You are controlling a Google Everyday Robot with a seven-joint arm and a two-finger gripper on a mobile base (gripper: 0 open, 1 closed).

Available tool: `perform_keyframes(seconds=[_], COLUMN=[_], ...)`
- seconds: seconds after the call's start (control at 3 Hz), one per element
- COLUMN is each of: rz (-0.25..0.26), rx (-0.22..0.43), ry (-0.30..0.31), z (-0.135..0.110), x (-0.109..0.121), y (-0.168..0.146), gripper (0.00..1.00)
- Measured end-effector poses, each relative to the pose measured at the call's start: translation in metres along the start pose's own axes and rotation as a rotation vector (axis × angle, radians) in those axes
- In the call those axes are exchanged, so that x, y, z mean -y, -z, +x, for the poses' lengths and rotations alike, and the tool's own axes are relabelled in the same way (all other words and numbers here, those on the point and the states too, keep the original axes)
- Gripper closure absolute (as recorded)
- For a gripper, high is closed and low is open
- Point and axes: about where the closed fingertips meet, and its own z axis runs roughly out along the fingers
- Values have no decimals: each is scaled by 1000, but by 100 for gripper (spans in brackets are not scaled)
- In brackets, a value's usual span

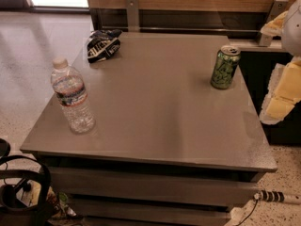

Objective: Move water bottle near blue chip bag

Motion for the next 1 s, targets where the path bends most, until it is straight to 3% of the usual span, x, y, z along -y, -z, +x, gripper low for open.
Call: perform_keyframes(seconds=[0.67, 1.0], rz=[1, -11], rx=[18, 108], ry=[16, 27], z=[-9, -32], x=[-2, -12], y=[2, 0], gripper=[0, 0])
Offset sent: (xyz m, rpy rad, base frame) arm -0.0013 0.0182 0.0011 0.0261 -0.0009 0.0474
